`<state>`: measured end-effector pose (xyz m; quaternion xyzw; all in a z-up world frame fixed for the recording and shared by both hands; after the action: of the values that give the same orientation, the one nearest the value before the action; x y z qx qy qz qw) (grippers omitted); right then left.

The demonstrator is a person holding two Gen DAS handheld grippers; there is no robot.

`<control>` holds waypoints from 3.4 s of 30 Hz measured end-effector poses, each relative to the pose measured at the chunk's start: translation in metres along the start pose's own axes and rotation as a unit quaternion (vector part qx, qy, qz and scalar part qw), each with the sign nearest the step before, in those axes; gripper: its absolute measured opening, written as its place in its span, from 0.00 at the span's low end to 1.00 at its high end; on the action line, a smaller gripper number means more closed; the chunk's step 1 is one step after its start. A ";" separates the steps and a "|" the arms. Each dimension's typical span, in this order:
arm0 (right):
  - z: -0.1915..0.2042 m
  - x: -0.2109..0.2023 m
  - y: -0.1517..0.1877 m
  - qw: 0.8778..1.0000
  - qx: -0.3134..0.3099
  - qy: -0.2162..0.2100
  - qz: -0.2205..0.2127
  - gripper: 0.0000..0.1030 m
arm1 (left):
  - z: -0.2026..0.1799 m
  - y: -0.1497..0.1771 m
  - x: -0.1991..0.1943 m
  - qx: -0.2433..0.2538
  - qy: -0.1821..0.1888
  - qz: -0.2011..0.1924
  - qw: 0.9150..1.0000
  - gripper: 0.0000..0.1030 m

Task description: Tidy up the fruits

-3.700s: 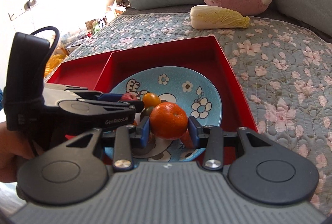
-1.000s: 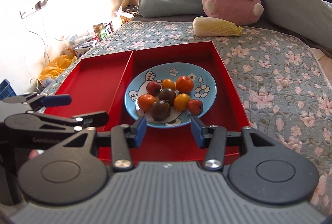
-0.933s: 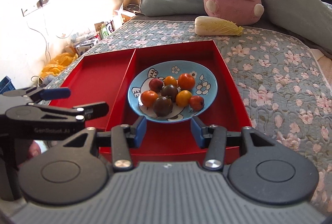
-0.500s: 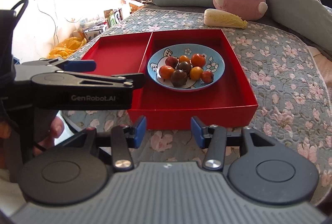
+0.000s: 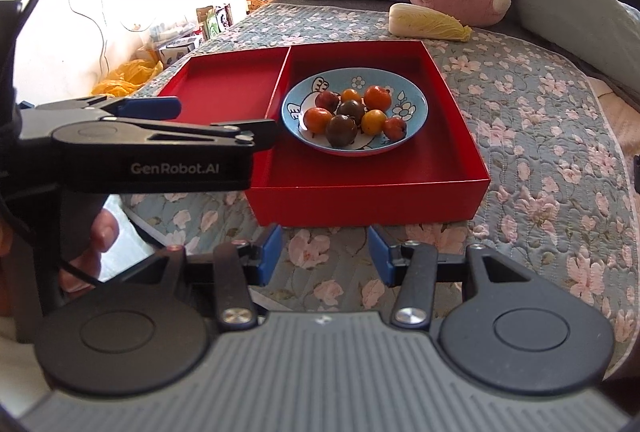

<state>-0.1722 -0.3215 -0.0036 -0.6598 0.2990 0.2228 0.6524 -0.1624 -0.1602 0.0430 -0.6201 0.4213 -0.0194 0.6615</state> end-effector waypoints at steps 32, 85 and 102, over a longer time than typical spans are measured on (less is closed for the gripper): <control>0.005 0.016 0.007 1.000 0.006 -0.013 0.014 0.50 | 0.000 0.009 0.011 0.000 0.004 0.021 1.000 0.98; 0.017 0.047 0.009 0.999 -0.009 -0.018 0.047 0.51 | 0.009 0.020 0.042 -0.015 -0.011 0.084 0.996 0.98; 0.016 0.048 0.011 0.999 -0.006 -0.018 0.047 0.51 | 0.008 0.020 0.043 -0.014 -0.011 0.084 0.996 0.98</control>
<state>-0.1432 -0.3104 -0.0449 -0.6448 0.3165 0.2676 0.6422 -0.1398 -0.1730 0.0019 -0.5918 0.4648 0.0493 0.6567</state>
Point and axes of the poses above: each gripper's, at about its wrist camera, not at the fingertips, and x roughly the way its jaws point, z to its left, y to its underside, the point moved 4 cm from there along x, roughly the way its jaws point, and after that the axes turned 10 degrees about y, right-handed, at the moved point
